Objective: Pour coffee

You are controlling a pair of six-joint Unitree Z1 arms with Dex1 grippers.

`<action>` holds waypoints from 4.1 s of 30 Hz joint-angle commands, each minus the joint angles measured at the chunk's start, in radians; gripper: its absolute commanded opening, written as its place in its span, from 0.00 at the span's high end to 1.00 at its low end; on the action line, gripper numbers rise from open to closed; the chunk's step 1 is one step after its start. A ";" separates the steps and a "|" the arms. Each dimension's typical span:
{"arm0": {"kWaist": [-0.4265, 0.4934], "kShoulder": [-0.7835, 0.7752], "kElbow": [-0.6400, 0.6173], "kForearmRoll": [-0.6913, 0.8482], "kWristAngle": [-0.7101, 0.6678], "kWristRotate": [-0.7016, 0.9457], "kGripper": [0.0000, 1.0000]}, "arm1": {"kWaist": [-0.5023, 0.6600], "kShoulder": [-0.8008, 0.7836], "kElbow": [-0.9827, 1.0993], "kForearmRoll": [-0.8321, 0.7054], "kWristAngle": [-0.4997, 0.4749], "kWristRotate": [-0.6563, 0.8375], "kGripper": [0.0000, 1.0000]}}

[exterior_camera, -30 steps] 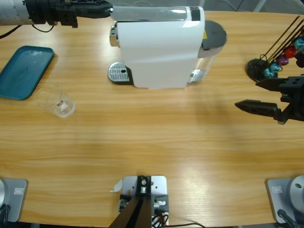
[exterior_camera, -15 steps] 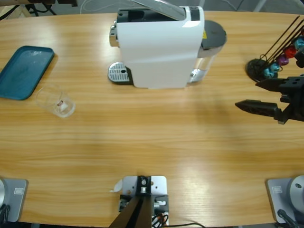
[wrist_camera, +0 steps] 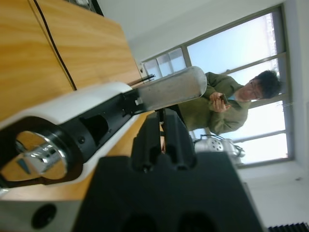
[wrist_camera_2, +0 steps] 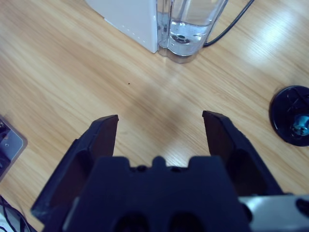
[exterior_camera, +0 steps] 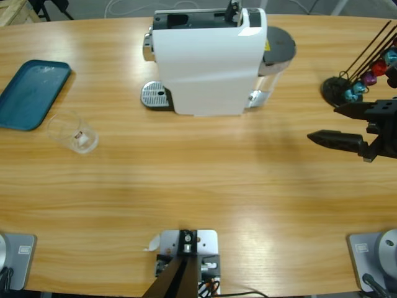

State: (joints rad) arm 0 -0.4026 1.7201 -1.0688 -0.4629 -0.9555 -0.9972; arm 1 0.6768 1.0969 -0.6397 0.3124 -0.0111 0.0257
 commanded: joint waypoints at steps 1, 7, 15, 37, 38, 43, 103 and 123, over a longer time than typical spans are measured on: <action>0.021 -0.335 0.003 0.489 0.415 0.427 1.00 | 0.010 -0.005 0.006 0.019 -0.024 0.012 0.23; -0.011 -0.567 0.009 0.914 0.949 0.830 1.00 | 0.010 -0.016 0.006 0.023 -0.038 0.013 0.23; -0.012 -0.759 0.210 0.876 1.113 0.929 0.62 | 0.010 -0.063 0.015 0.001 -0.242 0.106 0.23; -0.028 -0.821 0.202 1.043 1.111 0.988 0.38 | -0.295 -0.132 -0.088 0.091 -0.343 0.247 0.16; -0.029 -0.820 0.202 1.044 1.110 0.988 0.38 | -0.295 -0.116 -0.088 0.079 -0.344 0.241 0.16; -0.030 -0.817 0.206 1.043 1.110 0.988 0.38 | -0.324 -0.067 -0.085 0.037 -0.340 0.229 0.15; -0.063 -0.812 0.231 1.026 1.112 0.991 0.38 | -0.491 0.128 -0.044 -0.238 -0.298 0.204 0.28; -0.065 -0.812 0.233 1.023 1.112 0.991 0.38 | -0.493 0.163 -0.046 -0.245 -0.360 0.204 0.69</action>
State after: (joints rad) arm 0 -0.4578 0.8855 -0.8723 0.5642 0.1656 -0.0181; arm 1 0.1948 1.2326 -0.7029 0.0750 -0.3386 0.2416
